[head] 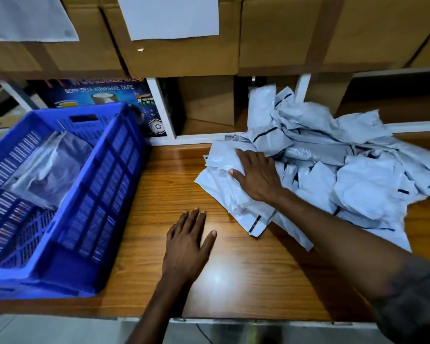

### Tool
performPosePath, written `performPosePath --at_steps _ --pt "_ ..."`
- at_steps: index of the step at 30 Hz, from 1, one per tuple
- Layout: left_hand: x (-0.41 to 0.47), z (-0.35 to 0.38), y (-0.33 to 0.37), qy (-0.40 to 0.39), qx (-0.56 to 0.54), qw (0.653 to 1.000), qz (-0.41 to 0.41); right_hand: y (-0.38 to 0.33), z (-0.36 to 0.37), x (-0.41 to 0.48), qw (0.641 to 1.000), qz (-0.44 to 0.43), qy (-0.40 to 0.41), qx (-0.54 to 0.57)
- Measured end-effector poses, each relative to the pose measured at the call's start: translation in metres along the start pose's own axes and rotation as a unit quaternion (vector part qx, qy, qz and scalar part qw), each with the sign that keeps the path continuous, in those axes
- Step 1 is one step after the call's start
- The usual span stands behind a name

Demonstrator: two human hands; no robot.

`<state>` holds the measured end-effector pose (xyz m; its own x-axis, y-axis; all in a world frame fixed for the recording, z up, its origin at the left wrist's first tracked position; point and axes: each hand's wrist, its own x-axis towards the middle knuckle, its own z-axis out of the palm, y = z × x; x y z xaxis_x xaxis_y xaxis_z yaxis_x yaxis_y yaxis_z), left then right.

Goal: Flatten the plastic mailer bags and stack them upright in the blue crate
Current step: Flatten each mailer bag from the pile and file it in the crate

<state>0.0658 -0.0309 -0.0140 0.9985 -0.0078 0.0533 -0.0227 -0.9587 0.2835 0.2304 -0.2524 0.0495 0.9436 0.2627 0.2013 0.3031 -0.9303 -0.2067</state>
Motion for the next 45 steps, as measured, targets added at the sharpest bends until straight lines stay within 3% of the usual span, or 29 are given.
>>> performPosePath --at_steps 8,13,16,20,23,25,28,33,36,39,45 --pt "-0.002 -0.003 -0.004 -0.008 -0.039 0.999 0.013 -0.011 -0.008 -0.005 0.982 -0.049 0.181 0.019" --pt "-0.009 -0.014 -0.036 -0.023 -0.021 0.996 0.087 -0.049 -0.052 -0.034 0.926 -0.098 0.363 0.010" --pt "-0.026 -0.027 -0.079 0.003 -0.017 0.996 0.084 -0.091 -0.063 -0.072 0.899 -0.186 0.397 0.000" --pt "-0.043 -0.035 -0.131 0.049 -0.059 0.996 0.048 -0.141 -0.031 -0.137 0.905 -0.254 0.340 -0.037" --pt "-0.048 -0.034 -0.143 0.066 -0.130 0.989 0.036 -0.170 0.011 -0.181 0.942 -0.292 0.163 -0.017" --pt "-0.050 -0.033 -0.144 0.070 -0.159 0.984 0.034 -0.185 0.033 -0.200 0.958 -0.277 0.066 -0.026" --pt "-0.049 -0.033 -0.146 0.066 -0.190 0.979 0.029 -0.193 0.037 -0.209 0.974 -0.227 0.000 -0.022" --pt "-0.051 -0.049 -0.136 0.082 -0.250 0.964 0.037 -0.184 0.022 -0.209 0.991 -0.126 -0.015 0.036" --pt "-0.062 -0.060 -0.105 0.070 -0.162 0.979 0.104 -0.171 0.029 -0.210 0.999 -0.020 -0.029 0.022" --pt "-0.077 -0.043 -0.073 0.018 -0.052 0.984 0.169 -0.164 0.041 -0.211 0.997 -0.003 -0.073 -0.009" --pt "-0.092 -0.026 -0.074 -0.021 -0.004 0.991 0.129 -0.148 0.036 -0.218 0.994 0.021 -0.094 -0.049"
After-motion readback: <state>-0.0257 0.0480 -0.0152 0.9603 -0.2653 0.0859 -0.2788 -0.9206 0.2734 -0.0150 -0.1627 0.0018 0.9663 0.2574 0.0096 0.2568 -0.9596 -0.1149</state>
